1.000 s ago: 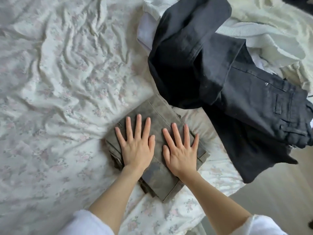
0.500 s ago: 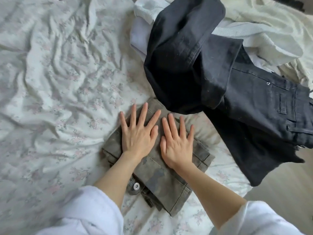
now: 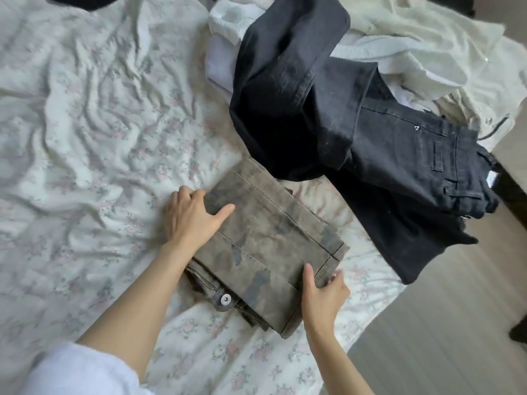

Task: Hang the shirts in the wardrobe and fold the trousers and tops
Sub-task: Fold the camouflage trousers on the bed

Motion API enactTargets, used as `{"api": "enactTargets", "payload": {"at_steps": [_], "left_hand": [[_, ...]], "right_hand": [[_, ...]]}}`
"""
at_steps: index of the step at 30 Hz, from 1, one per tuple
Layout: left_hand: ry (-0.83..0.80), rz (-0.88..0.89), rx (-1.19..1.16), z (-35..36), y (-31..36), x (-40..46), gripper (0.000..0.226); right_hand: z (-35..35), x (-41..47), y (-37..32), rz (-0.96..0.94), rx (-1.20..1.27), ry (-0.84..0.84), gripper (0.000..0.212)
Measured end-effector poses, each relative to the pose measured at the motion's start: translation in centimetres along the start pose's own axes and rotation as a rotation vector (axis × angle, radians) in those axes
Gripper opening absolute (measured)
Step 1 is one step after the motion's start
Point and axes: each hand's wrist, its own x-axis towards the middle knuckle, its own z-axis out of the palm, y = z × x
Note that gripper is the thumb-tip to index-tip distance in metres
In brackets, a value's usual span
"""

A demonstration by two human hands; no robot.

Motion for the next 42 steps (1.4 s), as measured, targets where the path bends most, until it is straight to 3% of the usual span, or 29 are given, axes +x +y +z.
{"api": "enactTargets", "payload": {"at_steps": [3, 7, 11, 15, 17, 20, 23, 27, 32, 36, 39, 40, 42], "left_hand": [[-0.171, 0.013, -0.144, -0.1, 0.0, 0.5, 0.081], [-0.253, -0.036, -0.231, -1.2, -0.2, 1.0, 0.085], [-0.149, -0.090, -0.398, -3.8, 0.3, -1.5, 0.051], [0.017, -0.183, -0.812, -8.1, -0.6, -7.2, 0.021], [0.111, -0.218, -0.941, -10.8, -1.3, -10.0, 0.020], [0.220, -0.266, -1.046, -15.5, -2.4, -15.3, 0.020], [0.259, -0.309, -1.198, -20.3, -3.3, -21.2, 0.015], [0.305, -0.353, -1.377, -26.3, -4.3, -30.8, 0.029], [0.527, -0.414, -1.350, -31.1, -5.7, -43.2, 0.047], [0.667, -0.408, -1.210, -32.9, -7.5, -51.5, 0.032], [0.848, -0.435, -0.965, -35.1, -10.2, -57.8, 0.027], [0.911, -0.460, -0.846, -35.7, -11.3, -60.2, 0.026], [0.976, -0.506, -0.592, -36.5, -13.2, -63.7, 0.027]], "right_hand": [[0.5, 0.1, -0.3, 0.145, 0.202, -0.177, 0.052], [0.1, 1.0, -0.4, 0.141, 0.322, -0.212, 0.042], [-1.5, 0.7, -2.6, 0.068, 0.328, -0.292, 0.038], [-4.1, 0.2, -7.5, -0.017, 0.299, -0.483, 0.037], [-4.7, -0.6, -10.1, -0.052, 0.278, -0.607, 0.045], [-5.5, -3.2, -13.6, -0.052, 0.337, -0.844, 0.040], [-6.0, -6.7, -16.4, -0.003, 0.275, -1.073, 0.046], [-7.6, -12.9, -18.6, -0.232, 0.146, -1.304, 0.016], [-9.6, -22.4, -19.9, -0.506, 0.014, -1.587, 0.024], [-10.3, -29.3, -18.7, -0.574, -0.022, -1.767, 0.039], [-9.9, -35.7, -17.3, -0.799, -0.101, -1.815, 0.038], [-9.6, -38.3, -16.4, -0.863, -0.109, -1.804, 0.046], [-9.2, -42.6, -15.0, -0.905, -0.041, -1.754, 0.085]]}}
